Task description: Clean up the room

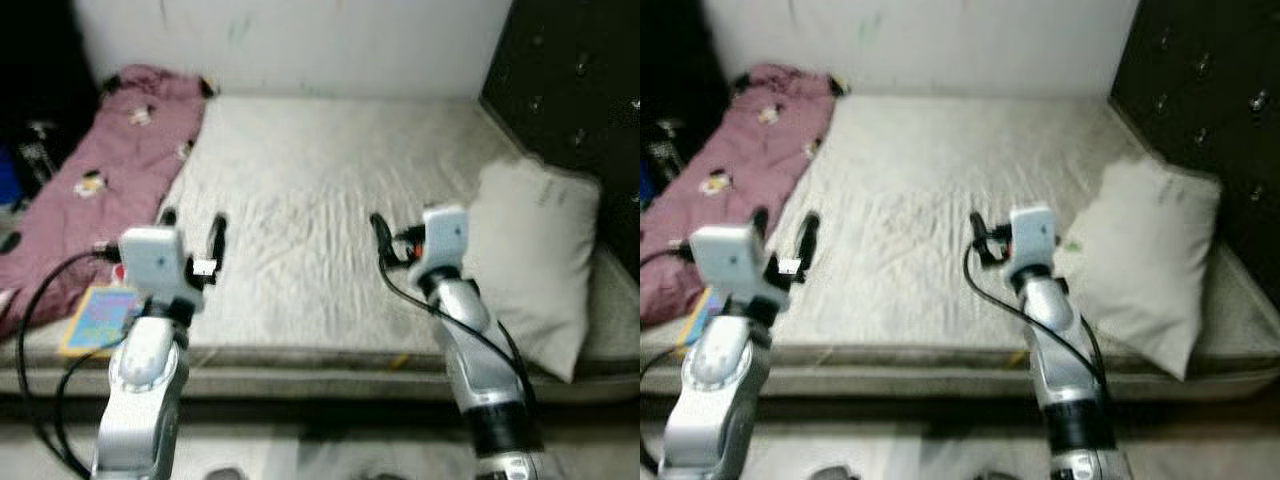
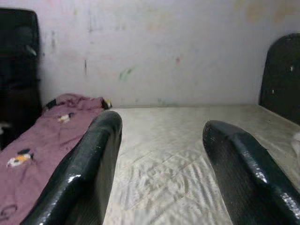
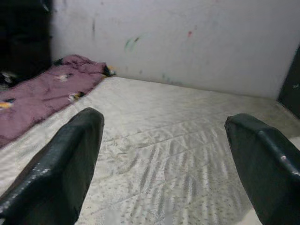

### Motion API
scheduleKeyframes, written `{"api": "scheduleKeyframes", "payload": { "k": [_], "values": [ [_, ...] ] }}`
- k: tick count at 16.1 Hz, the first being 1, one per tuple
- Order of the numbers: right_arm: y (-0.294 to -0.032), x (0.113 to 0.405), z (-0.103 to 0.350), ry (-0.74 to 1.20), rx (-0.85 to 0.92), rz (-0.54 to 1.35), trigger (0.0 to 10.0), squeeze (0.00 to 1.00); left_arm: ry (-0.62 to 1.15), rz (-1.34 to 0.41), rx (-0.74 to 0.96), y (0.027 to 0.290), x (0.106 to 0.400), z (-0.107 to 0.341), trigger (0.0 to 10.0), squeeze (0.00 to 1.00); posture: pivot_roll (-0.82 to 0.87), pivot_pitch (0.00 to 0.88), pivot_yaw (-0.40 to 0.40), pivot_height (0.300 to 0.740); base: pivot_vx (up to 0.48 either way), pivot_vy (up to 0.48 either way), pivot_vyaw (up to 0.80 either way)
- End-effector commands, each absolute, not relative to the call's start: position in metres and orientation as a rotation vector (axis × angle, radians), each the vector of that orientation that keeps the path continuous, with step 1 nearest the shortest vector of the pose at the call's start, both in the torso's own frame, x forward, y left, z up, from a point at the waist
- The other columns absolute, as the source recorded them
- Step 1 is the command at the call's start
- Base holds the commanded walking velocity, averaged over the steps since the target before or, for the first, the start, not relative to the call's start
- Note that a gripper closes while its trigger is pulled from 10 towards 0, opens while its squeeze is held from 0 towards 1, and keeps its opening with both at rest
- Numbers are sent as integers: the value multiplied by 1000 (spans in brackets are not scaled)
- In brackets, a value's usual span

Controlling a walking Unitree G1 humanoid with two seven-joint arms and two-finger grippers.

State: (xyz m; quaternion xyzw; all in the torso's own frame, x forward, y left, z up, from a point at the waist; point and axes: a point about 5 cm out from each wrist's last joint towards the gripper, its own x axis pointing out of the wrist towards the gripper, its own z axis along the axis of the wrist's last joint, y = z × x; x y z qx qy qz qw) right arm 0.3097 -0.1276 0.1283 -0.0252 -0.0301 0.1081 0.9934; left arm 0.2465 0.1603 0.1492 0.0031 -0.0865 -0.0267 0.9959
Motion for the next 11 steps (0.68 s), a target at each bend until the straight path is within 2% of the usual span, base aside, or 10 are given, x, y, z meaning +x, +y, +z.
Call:
{"api": "scheduleKeyframes", "payload": {
  "k": [1, 8, 11],
  "values": [
    [-123, 311, 134, -78, -49, 228, 10000, 0, -183, -47, 8, 164, 248, 152, 10000, 0, 63, 0, -5, 740, 0, 0, 0],
    [-123, 312, 133, -76, -54, 235, 10000, 0, -179, 0, 0, 167, 249, 151, 10000, 0, 65, 0, -9, 740, 0, 0, 0],
    [-122, 312, 132, -67, -51, 235, 10000, 0, -167, 9, 12, 166, 249, 150, 10000, 0, 66, 0, -10, 740, 0, 0, -717]
  ]
}}
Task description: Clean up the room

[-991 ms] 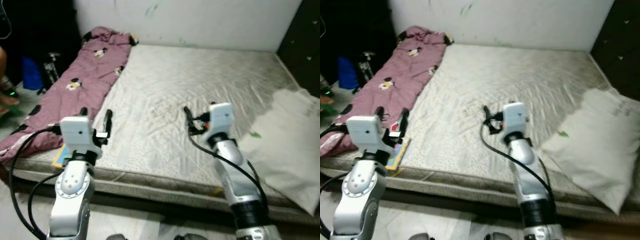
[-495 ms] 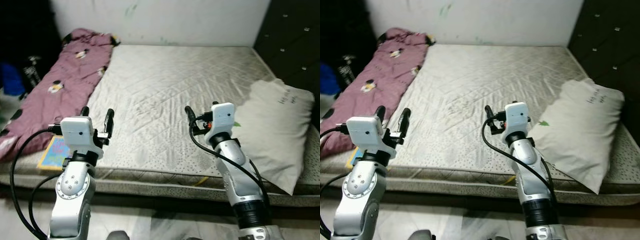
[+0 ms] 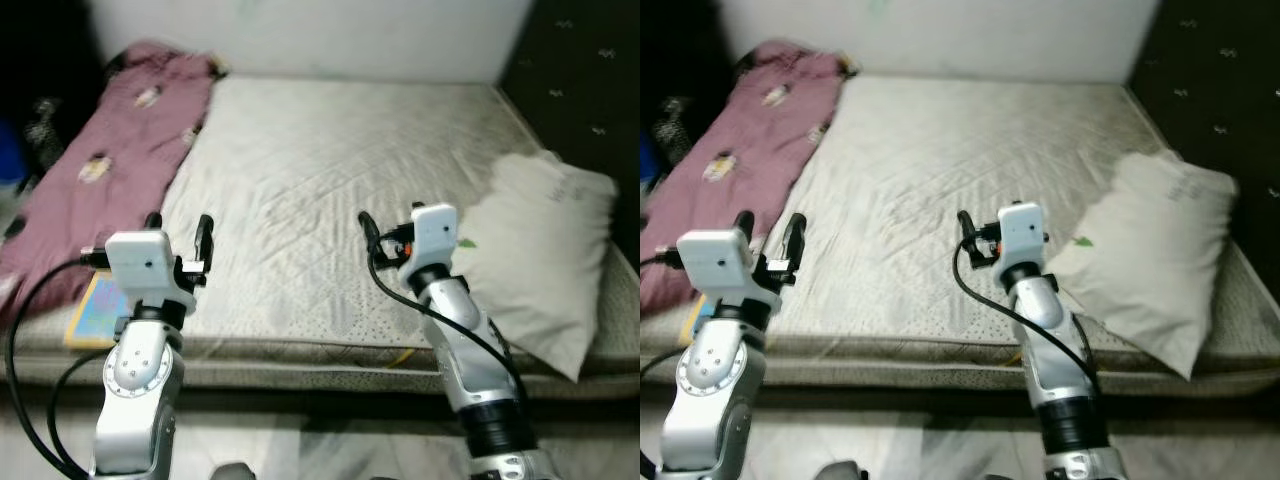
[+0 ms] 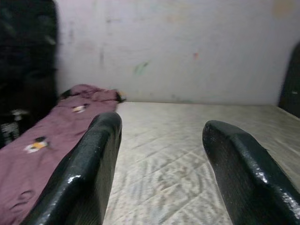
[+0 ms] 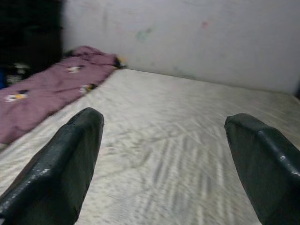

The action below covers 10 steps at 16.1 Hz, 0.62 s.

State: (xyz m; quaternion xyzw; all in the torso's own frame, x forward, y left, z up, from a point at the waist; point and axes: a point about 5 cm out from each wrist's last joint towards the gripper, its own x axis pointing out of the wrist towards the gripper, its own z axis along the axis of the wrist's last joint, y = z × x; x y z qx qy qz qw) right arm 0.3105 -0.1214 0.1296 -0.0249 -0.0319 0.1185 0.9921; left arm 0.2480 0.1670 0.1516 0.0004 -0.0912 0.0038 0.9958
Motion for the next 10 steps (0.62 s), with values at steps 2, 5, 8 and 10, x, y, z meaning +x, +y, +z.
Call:
{"api": "scheduleKeyframes", "payload": {
  "k": [2, 5, 8, 10],
  "values": [
    [-122, 312, 132, -71, -52, 235, 10000, 0, -166, 6, 12, 166, 250, 150, 10000, 0, 66, 0, -10, 740, 0, -127, -400],
    [-122, 312, 133, -73, -54, 234, 10000, 0, -167, 3, 9, 166, 250, 151, 10000, 0, 64, 0, -10, 740, 0, -289, 0],
    [-123, 312, 133, -74, -56, 233, 10000, 0, -167, 2, 7, 165, 250, 151, 10000, 0, 63, 0, -11, 740, 0, -374, 0],
    [-123, 313, 133, -74, -58, 233, 10000, 0, -167, 3, 3, 165, 250, 151, 10000, 0, 63, 0, -12, 740, 0, -414, 0]
  ]
}}
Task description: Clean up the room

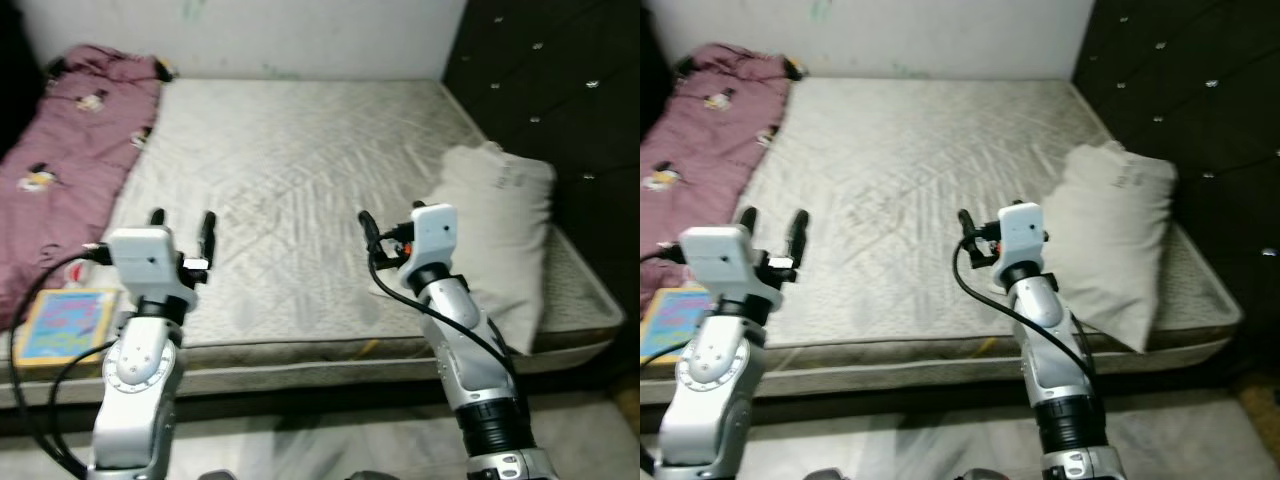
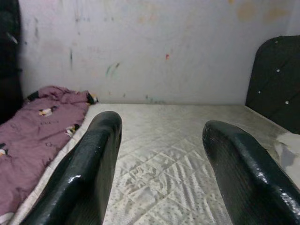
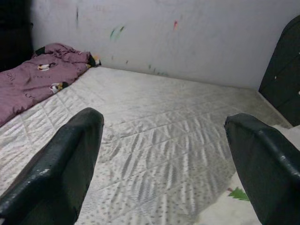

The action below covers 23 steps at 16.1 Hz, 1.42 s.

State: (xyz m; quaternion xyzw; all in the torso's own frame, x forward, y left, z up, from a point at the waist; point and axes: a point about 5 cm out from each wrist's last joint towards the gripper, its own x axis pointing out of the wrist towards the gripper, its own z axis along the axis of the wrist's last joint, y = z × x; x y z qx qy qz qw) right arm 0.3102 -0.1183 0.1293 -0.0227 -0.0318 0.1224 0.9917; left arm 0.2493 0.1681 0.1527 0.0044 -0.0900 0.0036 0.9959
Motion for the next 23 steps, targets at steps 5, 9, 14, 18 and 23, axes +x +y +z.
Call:
{"api": "scheduleKeyframes", "payload": {
  "k": [5, 9, 14, 18, 23],
  "values": [
    [-124, 314, 133, -75, -62, 232, 10000, 0, -169, 2, 0, 164, 251, 151, 10000, 0, 62, 0, -13, 740, 0, -411, 0],
    [-123, 314, 134, -75, -62, 230, 10000, 0, -198, -35, -12, 162, 249, 154, 10000, 0, 61, 0, -12, 740, 0, 0, 0],
    [-123, 314, 133, -75, -60, 229, 10000, 0, -208, -52, -11, 161, 249, 155, 10000, 0, 60, 0, -11, 740, 51, 0, 0],
    [-123, 313, 133, -74, -59, 229, 10000, 0, -211, -57, -9, 161, 248, 155, 10000, 0, 62, 0, -11, 740, 296, 0, 0],
    [-123, 314, 133, -76, -58, 227, 10000, 0, -211, -57, -7, 161, 248, 155, 10000, 0, 63, 0, -8, 740, 302, 0, 0]
  ]
}}
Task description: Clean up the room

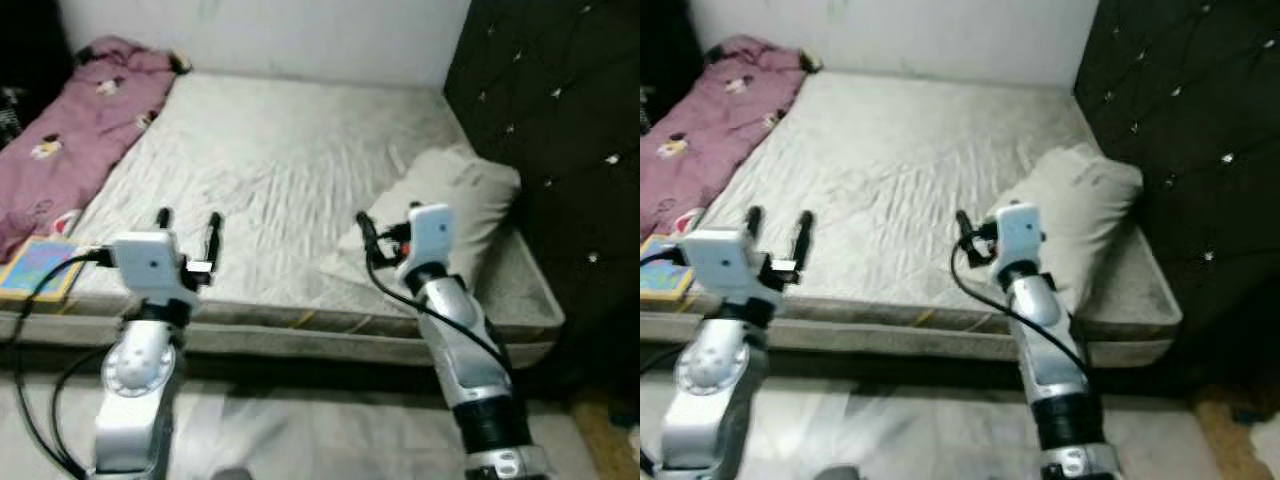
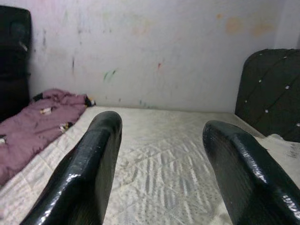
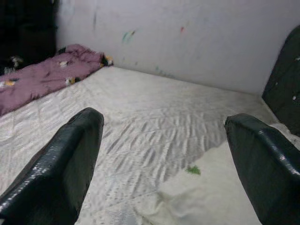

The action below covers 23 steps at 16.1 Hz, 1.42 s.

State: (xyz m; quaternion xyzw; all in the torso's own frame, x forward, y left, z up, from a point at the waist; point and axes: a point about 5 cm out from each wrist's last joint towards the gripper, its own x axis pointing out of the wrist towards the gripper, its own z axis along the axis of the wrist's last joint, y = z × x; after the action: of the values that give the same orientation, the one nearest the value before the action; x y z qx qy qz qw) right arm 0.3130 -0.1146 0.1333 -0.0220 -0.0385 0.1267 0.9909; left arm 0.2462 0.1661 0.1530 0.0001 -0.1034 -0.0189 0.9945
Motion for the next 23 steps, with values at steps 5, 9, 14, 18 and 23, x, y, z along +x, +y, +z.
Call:
{"api": "scheduleKeyframes", "payload": {
  "k": [5, 9, 14, 18, 23],
  "values": [
    [-122, 314, 133, -76, -56, 229, 10000, 0, -215, -66, -10, 161, 247, 155, 10000, 0, 65, 0, -9, 740, 100, 0, 0],
    [-122, 313, 132, -78, -62, 225, 10000, 0, -213, -67, -10, 162, 246, 154, 10000, 0, 74, 0, -7, 740, 334, 0, 0],
    [-126, 314, 136, -100, -47, 201, 10000, 0, -211, -86, -19, 156, 248, 152, 10000, 0, 73, 0, -3, 740, 454, 0, 0],
    [-122, 315, 131, -82, -53, 217, 10000, 0, -191, -77, -8, 161, 241, 145, 10000, 0, 94, 0, -45, 740, 480, 0, 0],
    [-121, 323, 126, -61, -55, 229, 10000, 0, -153, 36, -28, 168, 245, 137, 10000, 0, 116, 0, -54, 740, 49, 0, 0]
  ]
}}
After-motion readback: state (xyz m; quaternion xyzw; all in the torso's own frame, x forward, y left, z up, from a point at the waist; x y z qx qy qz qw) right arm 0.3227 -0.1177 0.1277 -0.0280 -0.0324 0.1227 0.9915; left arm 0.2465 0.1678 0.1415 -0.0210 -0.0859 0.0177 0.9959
